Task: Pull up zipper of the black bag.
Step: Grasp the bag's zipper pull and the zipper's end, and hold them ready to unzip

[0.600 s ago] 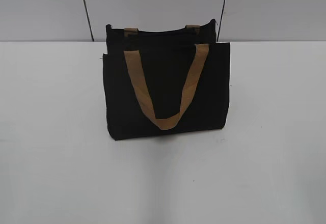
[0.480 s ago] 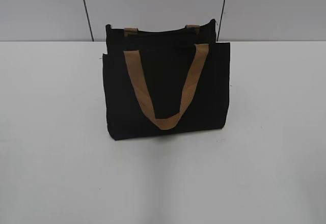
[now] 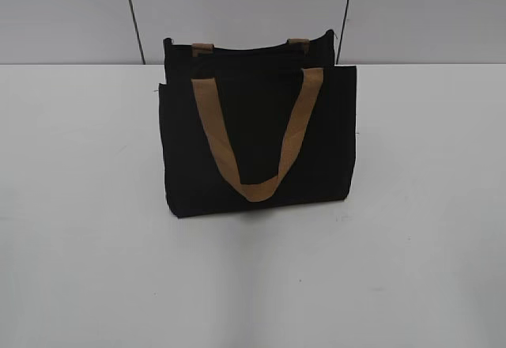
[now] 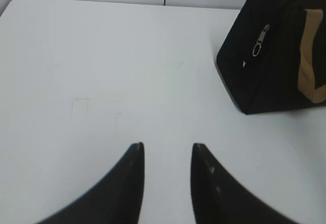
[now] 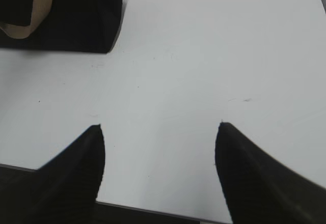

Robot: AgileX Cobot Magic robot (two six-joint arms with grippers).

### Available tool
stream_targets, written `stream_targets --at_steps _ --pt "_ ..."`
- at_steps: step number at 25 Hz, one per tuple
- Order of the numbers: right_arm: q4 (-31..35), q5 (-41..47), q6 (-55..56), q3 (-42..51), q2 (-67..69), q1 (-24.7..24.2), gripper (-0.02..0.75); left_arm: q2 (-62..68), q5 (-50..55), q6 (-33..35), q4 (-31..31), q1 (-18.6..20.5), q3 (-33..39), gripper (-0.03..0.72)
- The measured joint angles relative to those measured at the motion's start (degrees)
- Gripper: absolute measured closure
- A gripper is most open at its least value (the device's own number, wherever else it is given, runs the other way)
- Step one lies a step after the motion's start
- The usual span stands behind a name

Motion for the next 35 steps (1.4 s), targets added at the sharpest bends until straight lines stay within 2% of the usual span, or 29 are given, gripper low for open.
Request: stream_targets --at_steps 12,19,25,30,35 --pt "0.06 0.0 0.0 0.0 0.0 0.0 0.211 0.0 -2.26 0.0 0.0 0.0 -0.78 0.45" --pt "0.11 0.0 0.0 0.0 0.0 0.0 0.211 4.57 -23.9 0.0 3.52 0.0 -0.98 0.449" --pt "0.11 0.0 0.0 0.0 0.0 0.0 0.211 16.86 -50.3 0.0 4.88 0.0 6.5 0.449" --pt "0.11 0.0 0.0 0.0 0.0 0.0 0.211 31.51 -71.81 0.0 9.34 0.0 11.65 0.449" --pt "0.11 0.0 0.0 0.0 0.0 0.0 0.211 49.53 -87.12 -0.92 19.11 0.07 11.92 0.445"
